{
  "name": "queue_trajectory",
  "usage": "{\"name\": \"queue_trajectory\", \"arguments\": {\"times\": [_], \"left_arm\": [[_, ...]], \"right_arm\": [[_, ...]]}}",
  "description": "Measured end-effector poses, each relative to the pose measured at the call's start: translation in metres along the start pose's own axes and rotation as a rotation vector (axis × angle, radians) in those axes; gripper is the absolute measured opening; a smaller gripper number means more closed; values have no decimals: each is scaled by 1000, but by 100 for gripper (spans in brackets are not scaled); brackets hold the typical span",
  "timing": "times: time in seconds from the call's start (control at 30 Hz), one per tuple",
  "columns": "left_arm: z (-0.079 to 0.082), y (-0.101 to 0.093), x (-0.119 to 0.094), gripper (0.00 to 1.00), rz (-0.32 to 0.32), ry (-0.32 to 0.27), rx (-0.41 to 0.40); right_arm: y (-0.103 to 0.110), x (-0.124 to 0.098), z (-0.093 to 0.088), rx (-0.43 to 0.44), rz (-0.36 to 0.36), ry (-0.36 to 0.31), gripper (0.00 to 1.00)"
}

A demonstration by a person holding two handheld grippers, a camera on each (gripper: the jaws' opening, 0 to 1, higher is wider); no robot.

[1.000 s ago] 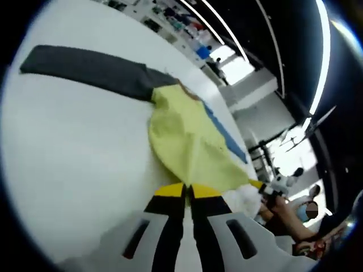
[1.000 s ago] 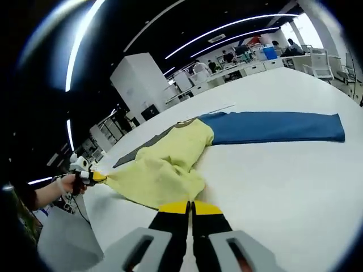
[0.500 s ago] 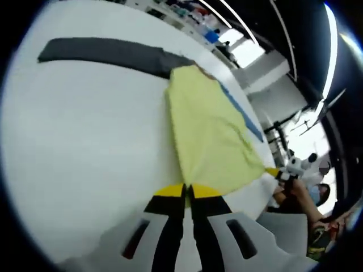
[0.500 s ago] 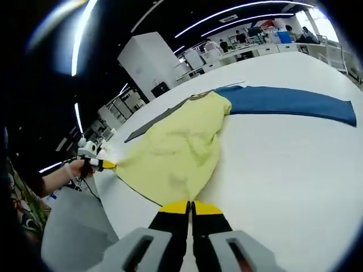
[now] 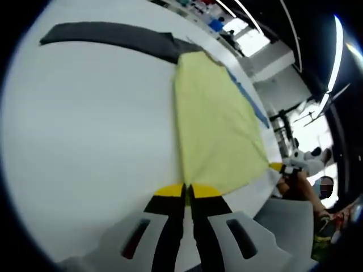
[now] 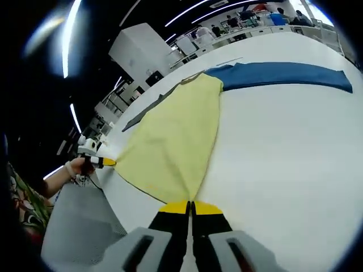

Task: Fold the garment on the visible template until the final outline fits inside the template.

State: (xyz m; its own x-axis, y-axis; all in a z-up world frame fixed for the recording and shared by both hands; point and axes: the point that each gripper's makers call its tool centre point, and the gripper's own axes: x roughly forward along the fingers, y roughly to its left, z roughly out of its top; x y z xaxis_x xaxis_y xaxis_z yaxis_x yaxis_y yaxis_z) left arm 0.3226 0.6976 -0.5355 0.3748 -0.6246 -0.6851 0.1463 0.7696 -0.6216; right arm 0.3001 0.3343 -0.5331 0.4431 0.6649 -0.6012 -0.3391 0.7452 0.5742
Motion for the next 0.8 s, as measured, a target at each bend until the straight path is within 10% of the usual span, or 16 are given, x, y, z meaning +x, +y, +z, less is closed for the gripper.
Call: {"name": "queue_trajectory", "arguments": {"times": [0.8], "left_arm": [[-4, -2, -2, 1, -36, -14, -24]], "right_arm": [[4, 0, -8, -53, -6, -23, 0]]}}
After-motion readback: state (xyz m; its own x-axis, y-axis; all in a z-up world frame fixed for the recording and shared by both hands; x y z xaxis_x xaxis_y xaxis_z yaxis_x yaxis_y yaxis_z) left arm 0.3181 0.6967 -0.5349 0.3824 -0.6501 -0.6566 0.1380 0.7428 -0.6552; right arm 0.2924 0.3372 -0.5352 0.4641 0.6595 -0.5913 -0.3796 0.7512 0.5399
